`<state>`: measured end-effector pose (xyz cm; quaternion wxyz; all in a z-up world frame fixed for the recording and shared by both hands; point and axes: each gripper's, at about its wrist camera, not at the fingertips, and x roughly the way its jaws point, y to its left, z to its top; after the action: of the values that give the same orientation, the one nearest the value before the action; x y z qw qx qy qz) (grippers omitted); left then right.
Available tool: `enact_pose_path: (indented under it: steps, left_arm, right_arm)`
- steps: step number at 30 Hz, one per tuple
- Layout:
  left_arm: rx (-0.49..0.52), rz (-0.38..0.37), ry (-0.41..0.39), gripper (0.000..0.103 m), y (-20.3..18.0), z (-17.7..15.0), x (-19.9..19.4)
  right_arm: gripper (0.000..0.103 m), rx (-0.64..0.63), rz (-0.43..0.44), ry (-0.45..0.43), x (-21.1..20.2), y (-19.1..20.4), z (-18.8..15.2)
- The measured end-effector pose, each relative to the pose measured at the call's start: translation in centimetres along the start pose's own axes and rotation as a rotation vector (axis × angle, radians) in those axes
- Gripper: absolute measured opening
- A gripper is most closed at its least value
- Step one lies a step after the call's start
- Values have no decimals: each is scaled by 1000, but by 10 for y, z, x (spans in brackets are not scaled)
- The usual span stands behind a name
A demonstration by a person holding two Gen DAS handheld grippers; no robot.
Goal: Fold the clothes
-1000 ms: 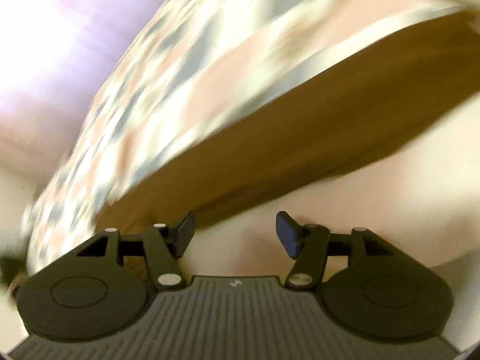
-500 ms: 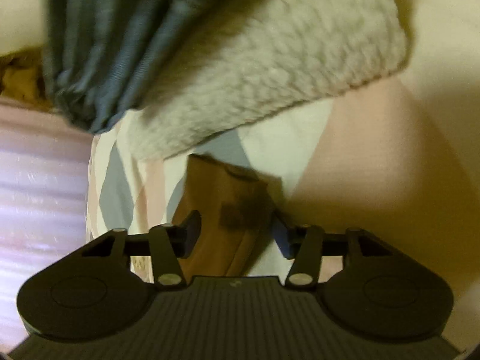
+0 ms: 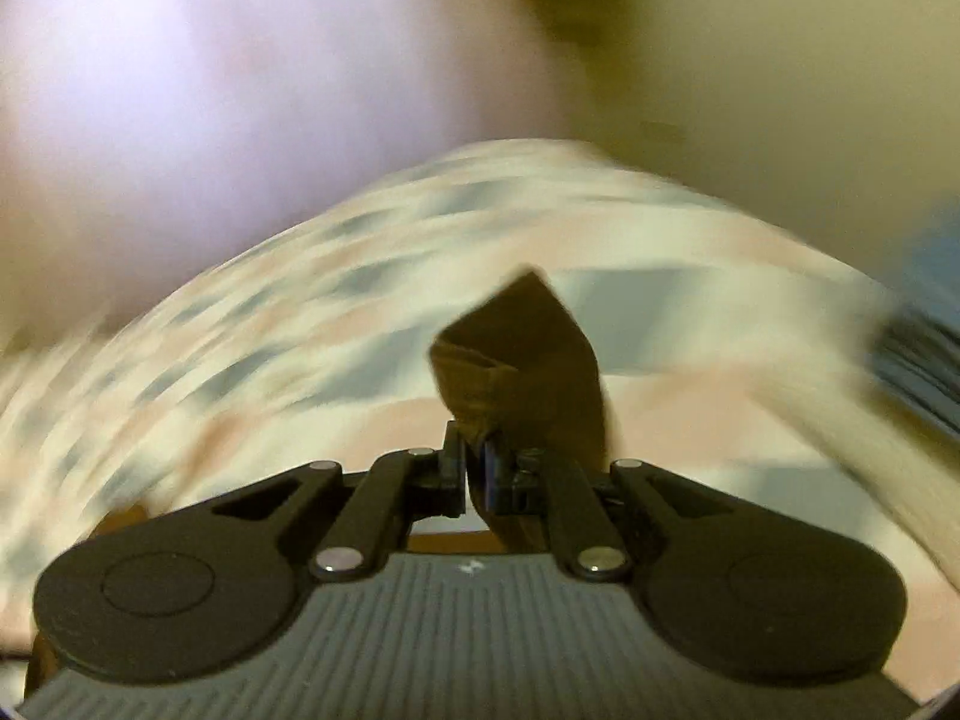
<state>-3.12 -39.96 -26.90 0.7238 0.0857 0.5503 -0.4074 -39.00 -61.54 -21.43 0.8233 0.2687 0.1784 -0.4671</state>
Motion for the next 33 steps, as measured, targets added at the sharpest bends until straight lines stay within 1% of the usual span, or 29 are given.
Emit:
enact_pose_path:
  steps: [2,4,6,8,10,13,17,19,21,22,23,24,25,26,27,29,31,33]
  left_arm:
    - [-37,21,-24,37,29,0,-12]
    - [-71,39,-45,37,60,1,-23]
    - [-104,46,-64,37,96,4,-33]
    - [-139,55,-76,37,132,9,-40]
    - [-166,64,-78,37,168,13,-48]
    - [-191,89,-74,38,222,18,-60]
    - [-227,114,-61,38,290,23,-72]
    - [-240,118,-49,39,314,26,-73]
    - [-252,104,-37,40,333,28,-71]
    - [-253,95,-34,40,339,29,-69]
    - [-253,84,-31,42,344,30,-66]
    - [-254,72,-26,42,348,31,-61]
    - [-257,62,-19,42,350,32,-56]
    - [-260,49,-11,42,352,33,-51]
    - [-262,30,-3,43,352,34,-46]
    - [-274,-20,7,49,350,36,-35]
    - [-298,-83,8,53,347,39,-24]
    - [-328,-143,7,58,342,41,-13]
  right_arm:
    - [7,-114,144,22,10,76,-1]
    - [7,-214,267,18,18,154,-14]
    - [7,-272,368,11,28,225,-28]
    - [7,-291,453,12,45,293,-46]
    - [7,-288,511,24,56,351,-66]
    - [7,-291,583,66,72,429,-98]
    - [7,-333,652,146,77,506,-139]
    - [7,-370,661,184,78,526,-158]
    - [7,-391,652,237,83,538,-175]
    - [16,-379,654,290,92,543,-185]
    - [34,-353,660,378,105,550,-196]
    - [43,-327,650,466,118,548,-203]
    - [45,-301,632,523,125,542,-207]
    - [45,-274,631,548,125,532,-206]
    - [47,-247,629,569,125,521,-205]
    - [62,-193,622,572,116,494,-193]
    - [63,-157,587,558,108,461,-178]
    - [63,-143,510,538,99,419,-162]
